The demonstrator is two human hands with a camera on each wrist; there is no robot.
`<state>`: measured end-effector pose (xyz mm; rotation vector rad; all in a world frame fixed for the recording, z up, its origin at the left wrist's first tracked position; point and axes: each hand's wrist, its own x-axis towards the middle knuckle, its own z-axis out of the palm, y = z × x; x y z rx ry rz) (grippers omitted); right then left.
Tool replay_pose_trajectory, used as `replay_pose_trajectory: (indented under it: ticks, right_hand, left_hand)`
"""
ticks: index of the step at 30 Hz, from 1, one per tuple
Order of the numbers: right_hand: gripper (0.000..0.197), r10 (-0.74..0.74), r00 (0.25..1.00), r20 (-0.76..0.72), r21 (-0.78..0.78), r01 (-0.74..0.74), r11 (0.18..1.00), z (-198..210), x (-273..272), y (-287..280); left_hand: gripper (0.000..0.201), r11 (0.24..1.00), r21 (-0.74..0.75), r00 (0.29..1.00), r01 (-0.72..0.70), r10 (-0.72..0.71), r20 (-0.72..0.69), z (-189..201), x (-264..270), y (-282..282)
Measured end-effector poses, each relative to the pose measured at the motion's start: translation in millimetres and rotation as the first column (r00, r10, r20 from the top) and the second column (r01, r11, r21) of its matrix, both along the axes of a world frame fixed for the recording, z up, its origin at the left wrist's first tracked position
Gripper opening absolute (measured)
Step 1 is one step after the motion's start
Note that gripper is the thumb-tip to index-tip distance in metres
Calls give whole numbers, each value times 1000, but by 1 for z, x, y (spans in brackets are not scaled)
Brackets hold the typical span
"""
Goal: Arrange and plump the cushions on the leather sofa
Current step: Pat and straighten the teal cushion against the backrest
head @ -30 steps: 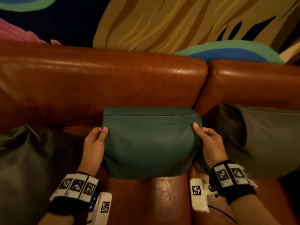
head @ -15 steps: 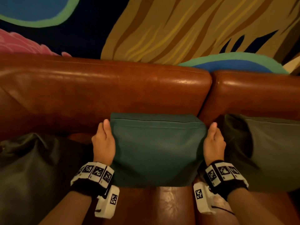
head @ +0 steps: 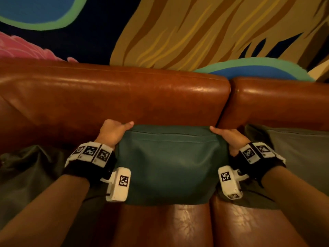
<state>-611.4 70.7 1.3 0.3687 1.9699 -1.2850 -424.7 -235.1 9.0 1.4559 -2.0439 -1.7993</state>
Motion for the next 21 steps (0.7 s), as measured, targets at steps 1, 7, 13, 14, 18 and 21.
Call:
replay_pose_trajectory:
  ticks: [1, 7, 13, 14, 18, 21]
  right_hand:
    - [71, 3, 1000, -15, -17, -3, 1000, 10, 6, 0]
    - [21, 60, 995, 81, -246, -39, 968, 35, 34, 18]
    - [42, 148, 976, 163, -49, -141, 989, 37, 40, 15]
    - [42, 149, 982, 114, 6, -150, 989, 34, 39, 18]
    - [32, 137, 988, 66, 28, -139, 990, 27, 37, 31]
    - [30, 59, 983, 174, -67, -48, 997, 26, 37, 30]
  left_hand:
    - [48, 1000, 12, 1000, -7, 7, -29, 4, 3, 5]
    - [26, 973, 216, 996, -86, 86, 14, 4, 39, 17]
    - [40, 981, 95, 965, 172, -187, 182, 9, 32, 30]
    - [38, 980, 17, 957, 200, -199, 209, 8, 33, 30]
    - [35, 985, 149, 976, 92, -119, 182, 12, 36, 28]
    - [25, 939, 341, 989, -28, -24, 146, 14, 34, 25]
